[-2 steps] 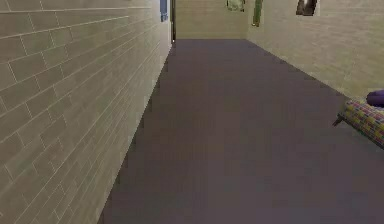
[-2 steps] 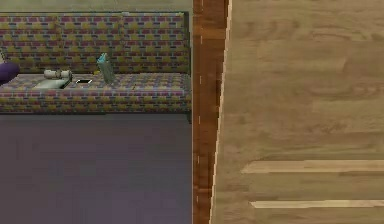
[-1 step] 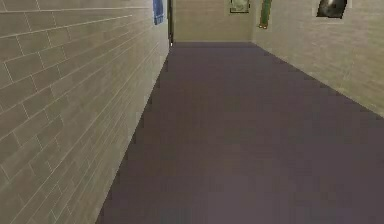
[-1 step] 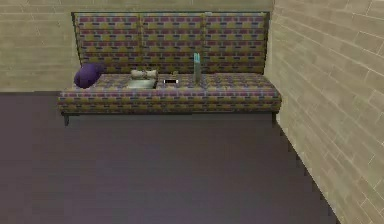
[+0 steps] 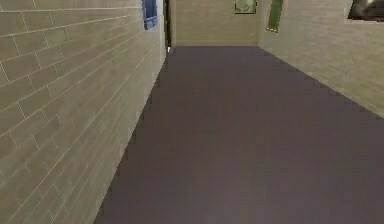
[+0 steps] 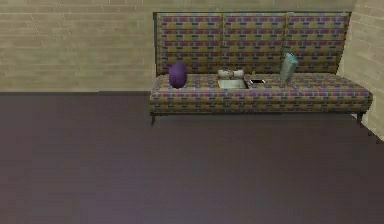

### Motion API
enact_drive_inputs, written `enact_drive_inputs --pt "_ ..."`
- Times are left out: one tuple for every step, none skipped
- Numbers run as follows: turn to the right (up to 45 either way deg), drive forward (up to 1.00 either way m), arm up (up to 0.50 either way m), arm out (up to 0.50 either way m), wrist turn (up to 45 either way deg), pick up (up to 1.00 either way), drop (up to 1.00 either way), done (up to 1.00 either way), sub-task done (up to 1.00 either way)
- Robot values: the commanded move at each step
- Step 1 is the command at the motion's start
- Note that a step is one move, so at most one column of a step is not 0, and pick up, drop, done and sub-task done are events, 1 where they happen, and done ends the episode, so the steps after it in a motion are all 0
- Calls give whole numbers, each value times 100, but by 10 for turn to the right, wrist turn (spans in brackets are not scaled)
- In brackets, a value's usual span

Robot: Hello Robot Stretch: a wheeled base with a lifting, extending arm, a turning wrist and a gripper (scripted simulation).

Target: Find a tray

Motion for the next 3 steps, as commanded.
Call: enact_drive_inputs --pt "-30 0 0 0 0 0 0 0 0" --pt "0 100 0 0 0 0 0 0 0" --pt "0 100 0 0 0 0 0 0 0"
